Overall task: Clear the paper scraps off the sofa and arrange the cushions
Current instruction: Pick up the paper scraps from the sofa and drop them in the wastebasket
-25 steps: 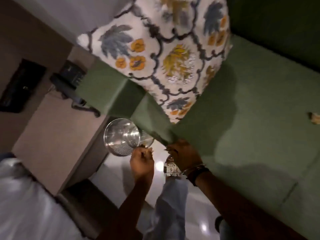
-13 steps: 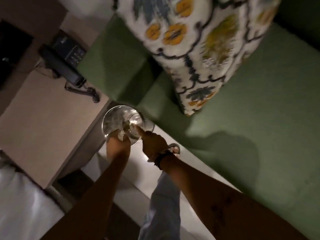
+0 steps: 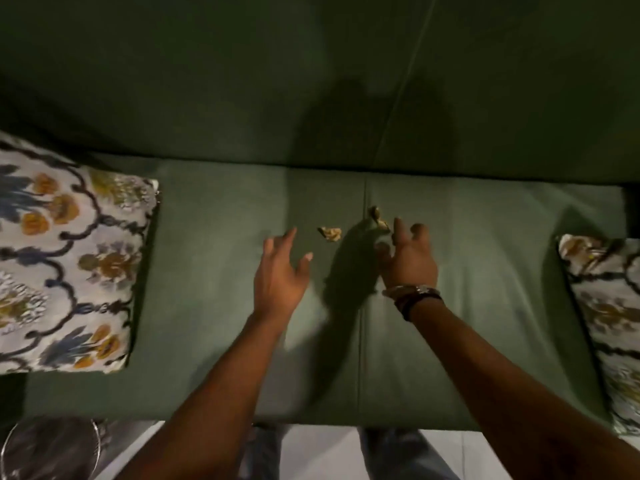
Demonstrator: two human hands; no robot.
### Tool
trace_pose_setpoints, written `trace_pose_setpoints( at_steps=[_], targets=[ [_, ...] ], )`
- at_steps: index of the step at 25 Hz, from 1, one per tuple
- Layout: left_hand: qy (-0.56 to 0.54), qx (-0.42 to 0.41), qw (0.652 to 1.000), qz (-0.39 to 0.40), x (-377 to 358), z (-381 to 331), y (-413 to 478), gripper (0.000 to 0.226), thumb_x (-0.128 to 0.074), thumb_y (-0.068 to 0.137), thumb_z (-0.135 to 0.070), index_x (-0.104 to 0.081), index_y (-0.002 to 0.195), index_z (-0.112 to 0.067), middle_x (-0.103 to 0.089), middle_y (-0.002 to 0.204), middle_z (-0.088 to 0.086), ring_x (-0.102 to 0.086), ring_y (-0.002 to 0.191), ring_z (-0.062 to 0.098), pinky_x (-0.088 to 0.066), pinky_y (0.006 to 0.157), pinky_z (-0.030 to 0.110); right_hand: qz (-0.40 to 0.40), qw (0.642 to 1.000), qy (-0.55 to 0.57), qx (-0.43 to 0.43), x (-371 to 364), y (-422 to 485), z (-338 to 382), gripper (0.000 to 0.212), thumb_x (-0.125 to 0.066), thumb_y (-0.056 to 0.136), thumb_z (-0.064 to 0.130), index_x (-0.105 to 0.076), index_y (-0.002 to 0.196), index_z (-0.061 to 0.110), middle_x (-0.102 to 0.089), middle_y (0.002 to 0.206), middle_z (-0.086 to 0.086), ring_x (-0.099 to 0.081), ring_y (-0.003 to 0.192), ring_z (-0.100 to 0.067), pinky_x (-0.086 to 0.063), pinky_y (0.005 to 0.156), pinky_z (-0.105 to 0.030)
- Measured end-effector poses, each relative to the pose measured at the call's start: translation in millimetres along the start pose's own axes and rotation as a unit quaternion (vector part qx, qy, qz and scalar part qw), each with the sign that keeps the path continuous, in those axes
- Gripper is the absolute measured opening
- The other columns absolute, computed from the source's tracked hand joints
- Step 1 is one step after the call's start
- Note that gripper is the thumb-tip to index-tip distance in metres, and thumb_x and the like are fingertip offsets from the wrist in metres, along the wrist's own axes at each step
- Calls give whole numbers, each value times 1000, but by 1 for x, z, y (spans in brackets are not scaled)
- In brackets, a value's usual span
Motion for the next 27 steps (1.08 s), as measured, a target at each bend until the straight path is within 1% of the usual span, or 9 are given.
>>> trace_pose_setpoints(
  at_steps=[3,6,8,12,16,20,23,26,27],
  targets=[
    [75,-28,996,41,-41,-29,64,53,-65,89,-33,-49,138,-24,-47,132,11,-59,112,30,-53,90,41,45,999,23,20,-12,36,-27,34,-57,93,23,-50,127,19,-48,120,-13,-59,93,-29,-57,77,-41],
    [134,-56,986,80,-73,-34,74,22,-62,88,-23,-63,110,-22,-51,118,10,-63,95,32,-52,78,36,69,994,83,29,-28,44,-36,20,-52,96,15,-60,113,12,-54,112,-11,-59,80,-25,-54,73,-34],
    [125,-35,989,72,-80,-28,62,7,-58,87,-13,-62,92,-17,-54,107,10,-63,84,34,-45,70,31,58,987,148,-8,-28,44,-44,18,-55,93,12,-60,111,12,-59,108,-11,-61,79,-25,-55,73,-36],
    [45,-12,999,2,-69,-16,23,4,-60,85,-5,-62,85,-8,-59,99,13,-61,77,33,-49,70,35,102,944,308,-59,-20,57,-28,64,-69,85,10,-37,140,17,-67,93,1,-65,88,-21,-54,81,-33],
    [-20,33,997,-60,-37,16,-32,7,-60,87,-1,-66,89,1,-63,98,20,-63,85,36,-53,80,41,100,983,150,-17,-30,73,15,23,-63,88,10,-60,109,0,-65,110,-22,-61,101,-39,-51,89,-44],
    [-84,81,981,-153,22,80,-101,10,-59,86,-5,-68,86,-1,-65,96,20,-64,86,37,-52,83,42,8,993,117,28,-34,15,58,13,-59,90,10,-68,93,1,-65,103,-24,-63,92,-40,-50,79,-39],
    [-149,219,928,-262,90,188,-184,13,-63,86,-5,-65,78,-15,-66,87,12,-64,83,33,-52,82,41,23,969,211,128,-82,-129,149,3,-71,81,6,-70,82,4,-69,83,-21,-66,75,-33,-49,71,-32],
    [-217,379,838,-328,152,319,-256,18,-62,88,-6,-63,76,-20,-69,83,18,-65,80,41,-56,78,56,218,927,233,198,-178,-307,254,8,-78,75,4,-70,76,5,-71,74,-18,-67,67,-30,-51,65,-34],
    [-232,400,823,-331,166,354,-270,22,-62,88,-3,-62,74,-20,-70,83,20,-66,79,42,-56,76,59,280,909,220,216,-209,-349,285,7,-76,77,6,-70,76,5,-72,76,-18,-68,69,-32,-53,65,-35]
  ],
)
Point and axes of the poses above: each hand's wrist, its own y-axis towards the middle knuckle, its own x-axis out of the back of the hand, z = x × y, the point moved 3 cm from there along y, towards the middle knuckle
